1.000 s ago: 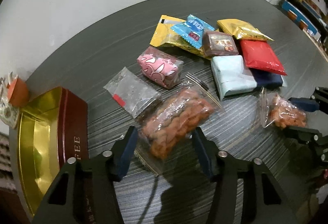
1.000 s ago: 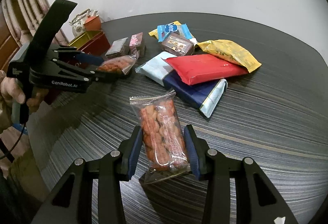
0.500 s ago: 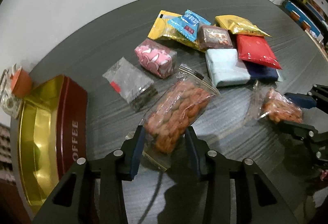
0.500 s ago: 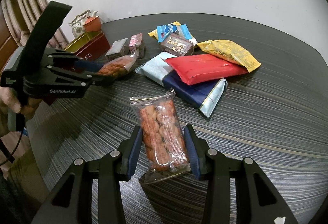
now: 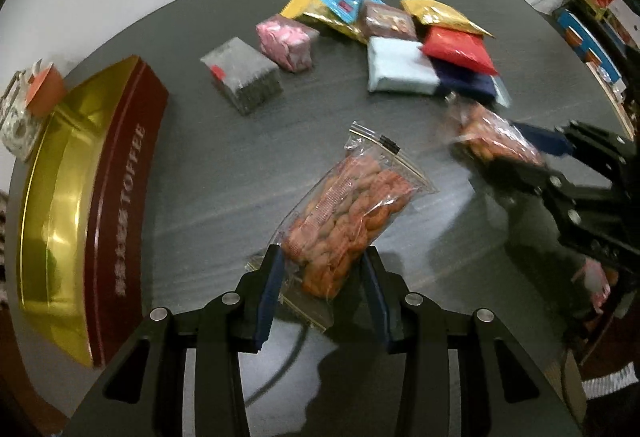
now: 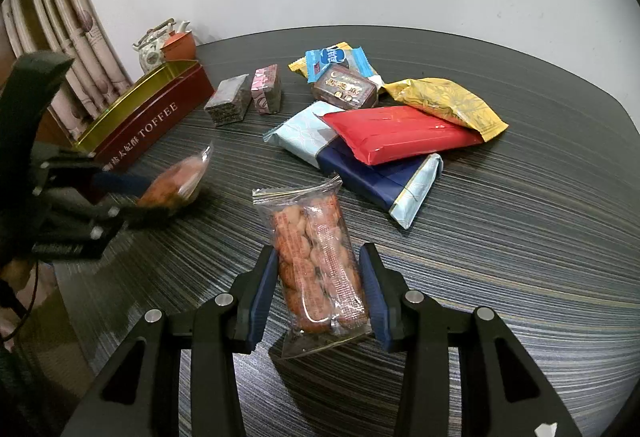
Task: Organize snacks
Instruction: 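Carry the left tool's nut bag over the gold tin while the right tool holds its bag, then lower the nut bag into the gold tin and open the left tool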
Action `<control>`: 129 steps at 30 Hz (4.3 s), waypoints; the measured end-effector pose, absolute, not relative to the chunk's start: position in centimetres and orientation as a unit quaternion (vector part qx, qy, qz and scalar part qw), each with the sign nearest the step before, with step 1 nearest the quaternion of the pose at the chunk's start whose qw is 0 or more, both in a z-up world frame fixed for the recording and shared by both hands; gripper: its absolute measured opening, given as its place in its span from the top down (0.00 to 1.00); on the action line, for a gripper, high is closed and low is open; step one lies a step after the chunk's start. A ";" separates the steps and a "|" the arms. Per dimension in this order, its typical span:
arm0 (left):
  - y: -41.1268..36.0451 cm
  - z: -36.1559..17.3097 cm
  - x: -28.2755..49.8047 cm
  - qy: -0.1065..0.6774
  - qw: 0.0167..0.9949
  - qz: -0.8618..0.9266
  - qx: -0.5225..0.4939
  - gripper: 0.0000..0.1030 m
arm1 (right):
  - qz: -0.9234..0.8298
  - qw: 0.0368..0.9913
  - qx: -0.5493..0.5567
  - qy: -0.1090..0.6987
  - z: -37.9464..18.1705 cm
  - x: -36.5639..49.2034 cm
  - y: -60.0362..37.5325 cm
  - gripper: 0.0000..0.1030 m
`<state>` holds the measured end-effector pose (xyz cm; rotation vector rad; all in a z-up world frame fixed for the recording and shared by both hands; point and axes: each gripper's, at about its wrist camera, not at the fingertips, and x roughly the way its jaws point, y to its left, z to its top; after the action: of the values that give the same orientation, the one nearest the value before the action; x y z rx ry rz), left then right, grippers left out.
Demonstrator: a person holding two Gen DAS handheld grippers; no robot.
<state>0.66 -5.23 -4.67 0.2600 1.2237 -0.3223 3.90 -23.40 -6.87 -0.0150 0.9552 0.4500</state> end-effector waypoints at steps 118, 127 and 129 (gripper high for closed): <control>16.5 -4.8 9.5 0.585 0.809 0.031 0.053 0.58 | 0.124 0.860 -0.091 0.486 -6.5 4.2 -20.0 0.64; 16.7 -5.2 9.3 0.579 0.814 0.027 0.043 0.58 | 0.092 0.862 -0.084 0.492 -6.3 4.1 -19.4 0.64; 16.9 -5.2 9.2 0.577 0.816 0.020 0.033 0.58 | 0.087 0.863 -0.081 0.492 -6.1 3.9 -19.2 0.64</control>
<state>9.17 16.88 -5.18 0.0698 1.2296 0.0420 3.95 -19.17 -6.12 -0.1699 1.0314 0.1830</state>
